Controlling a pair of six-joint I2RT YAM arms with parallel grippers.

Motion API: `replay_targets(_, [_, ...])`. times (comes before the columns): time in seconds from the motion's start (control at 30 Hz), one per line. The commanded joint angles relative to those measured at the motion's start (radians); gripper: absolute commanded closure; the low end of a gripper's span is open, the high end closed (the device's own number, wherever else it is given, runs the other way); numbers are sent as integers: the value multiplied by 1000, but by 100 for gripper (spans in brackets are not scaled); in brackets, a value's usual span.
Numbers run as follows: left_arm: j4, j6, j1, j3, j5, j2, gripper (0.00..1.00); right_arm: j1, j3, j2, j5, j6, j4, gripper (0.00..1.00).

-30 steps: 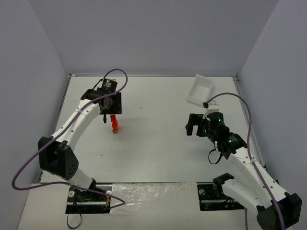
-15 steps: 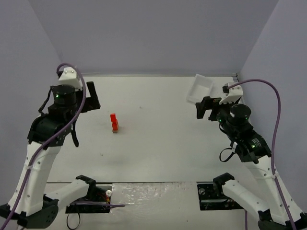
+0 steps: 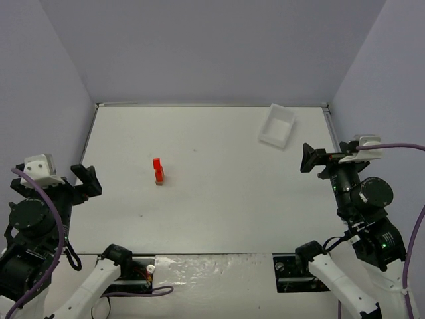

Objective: Build the wood block tower

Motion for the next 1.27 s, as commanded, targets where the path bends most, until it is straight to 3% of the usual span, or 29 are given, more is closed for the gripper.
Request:
replay_targets(0.0, [-5,23,5,-68,-45,-28,3,-6,9,23,-11,-28,34,0])
replay_targets(1.23, [-78,-57,5,-162,-17,-29,3,-6,1,37,-38,-13,36,0])
